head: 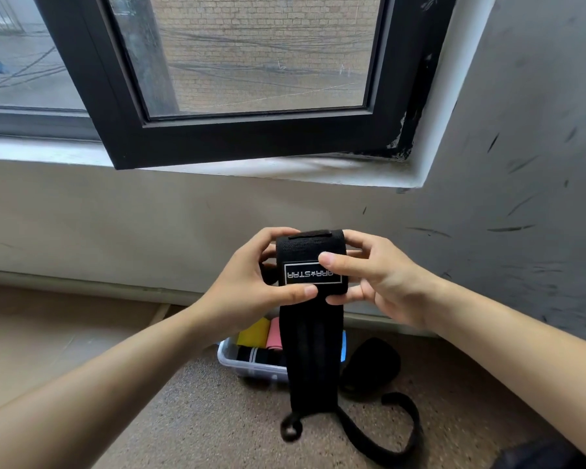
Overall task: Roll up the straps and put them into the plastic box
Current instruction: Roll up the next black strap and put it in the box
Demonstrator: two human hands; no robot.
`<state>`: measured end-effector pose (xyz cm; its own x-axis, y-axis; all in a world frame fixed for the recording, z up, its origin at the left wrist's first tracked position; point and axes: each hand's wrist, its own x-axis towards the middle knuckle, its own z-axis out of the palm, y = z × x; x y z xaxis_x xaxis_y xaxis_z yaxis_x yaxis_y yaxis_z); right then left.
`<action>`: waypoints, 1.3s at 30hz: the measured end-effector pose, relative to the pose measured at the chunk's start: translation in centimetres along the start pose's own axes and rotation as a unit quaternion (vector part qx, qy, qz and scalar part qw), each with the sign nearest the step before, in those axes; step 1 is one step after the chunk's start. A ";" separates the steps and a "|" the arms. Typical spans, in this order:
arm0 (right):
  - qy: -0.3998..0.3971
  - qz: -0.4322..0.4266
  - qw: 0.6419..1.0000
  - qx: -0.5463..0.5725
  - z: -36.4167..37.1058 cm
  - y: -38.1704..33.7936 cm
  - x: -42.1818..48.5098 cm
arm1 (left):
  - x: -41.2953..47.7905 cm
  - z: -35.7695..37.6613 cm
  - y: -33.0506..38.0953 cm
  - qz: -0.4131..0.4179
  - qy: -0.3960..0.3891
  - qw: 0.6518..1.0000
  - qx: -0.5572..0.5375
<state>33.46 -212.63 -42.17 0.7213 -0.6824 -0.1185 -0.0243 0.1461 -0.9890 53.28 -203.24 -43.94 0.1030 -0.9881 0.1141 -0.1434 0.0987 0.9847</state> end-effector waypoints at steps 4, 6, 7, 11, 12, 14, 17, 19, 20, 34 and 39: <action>0.011 -0.041 0.999 -0.010 0.0 0.2 0.0 | -0.2 0.0 0.3 -0.106 -0.023 0.993 -0.053; 0.021 -0.062 0.997 -0.028 0.1 0.4 -0.1 | -0.2 0.1 0.7 -0.151 -0.045 0.983 -0.096; 0.024 -0.074 0.996 -0.050 0.1 0.5 -0.1 | -0.2 0.2 1.0 -0.166 -0.053 0.978 -0.112; 0.021 -0.115 0.984 -0.134 0.2 1.3 -0.1 | -0.1 0.1 1.5 -0.192 -0.044 0.969 -0.149; 0.020 -0.117 0.984 -0.134 0.2 1.4 -0.1 | 0.0 0.1 1.5 -0.193 -0.033 0.969 -0.152; 0.015 -0.121 0.984 -0.133 0.2 1.5 -0.1 | 0.1 0.2 1.4 -0.191 -0.017 0.968 -0.162; 0.008 -0.122 0.982 -0.142 0.1 1.3 -0.2 | 0.2 0.1 1.4 -0.180 -0.002 0.969 -0.171; -0.002 -0.091 0.989 -0.119 -0.1 1.2 -0.2 | 0.4 0.0 1.3 -0.167 0.010 0.969 -0.179; -0.013 -0.065 0.993 -0.097 -0.1 1.2 -0.3 | 0.4 0.0 1.3 -0.159 0.014 0.970 -0.185; 0.004 0.064 0.998 0.029 0.9 0.1 -0.5 | 0.1 0.4 0.9 -0.033 -0.001 0.997 -0.066; 0.010 0.016 0.999 0.033 0.3 0.2 -0.6 | -0.1 0.0 0.7 -0.139 -0.033 0.988 -0.065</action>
<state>33.28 -211.97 -42.23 0.7067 -0.6908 -0.1528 -0.0019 0.2141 -0.9768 53.16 -203.08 -43.25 0.0566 -0.9841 -0.1683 0.0094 -0.1680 0.9857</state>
